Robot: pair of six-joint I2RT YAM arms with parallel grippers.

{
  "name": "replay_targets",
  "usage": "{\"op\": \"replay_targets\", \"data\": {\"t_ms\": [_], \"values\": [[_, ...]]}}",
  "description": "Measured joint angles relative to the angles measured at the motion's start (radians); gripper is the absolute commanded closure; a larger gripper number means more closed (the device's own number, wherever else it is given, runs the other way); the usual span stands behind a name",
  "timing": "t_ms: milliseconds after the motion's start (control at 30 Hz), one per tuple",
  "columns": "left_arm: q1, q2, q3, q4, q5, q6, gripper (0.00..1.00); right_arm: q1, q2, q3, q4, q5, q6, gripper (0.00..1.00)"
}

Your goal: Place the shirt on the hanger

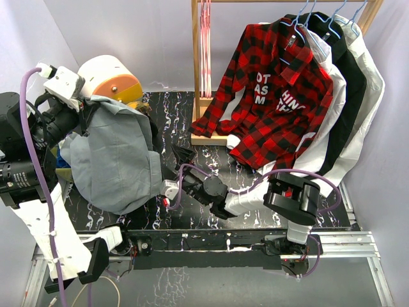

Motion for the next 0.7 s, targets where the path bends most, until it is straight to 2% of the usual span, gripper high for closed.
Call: {"op": "replay_targets", "data": {"t_ms": [300,333,367,433,533,567,600,700], "values": [[0.000,0.000,-0.016,0.000,0.014,-0.011,1.00,0.085,0.000,0.045,0.014,-0.029,-0.061,0.01],[0.000,0.001,-0.019,0.000,0.015,-0.012,1.00,0.096,0.000,0.050,0.014,-0.034,-0.064,0.04],[0.000,0.001,-0.024,0.000,0.016,-0.013,1.00,0.106,0.000,0.056,0.014,-0.038,-0.068,0.10],[0.000,0.001,-0.032,0.000,0.016,-0.013,1.00,0.126,0.000,0.071,0.014,-0.046,-0.078,0.32],[0.000,0.000,-0.045,0.000,0.016,-0.013,1.00,0.150,0.000,0.097,0.013,-0.058,-0.094,0.58],[0.000,0.000,-0.049,0.000,0.016,-0.013,1.00,0.159,0.000,0.105,0.013,-0.061,-0.097,0.70],[0.000,0.000,-0.054,0.001,0.016,-0.012,1.00,0.167,0.000,0.114,0.011,-0.062,-0.101,0.89],[0.000,0.000,-0.064,-0.001,0.014,-0.013,1.00,0.193,-0.001,0.141,0.000,-0.064,-0.115,0.92]]}}
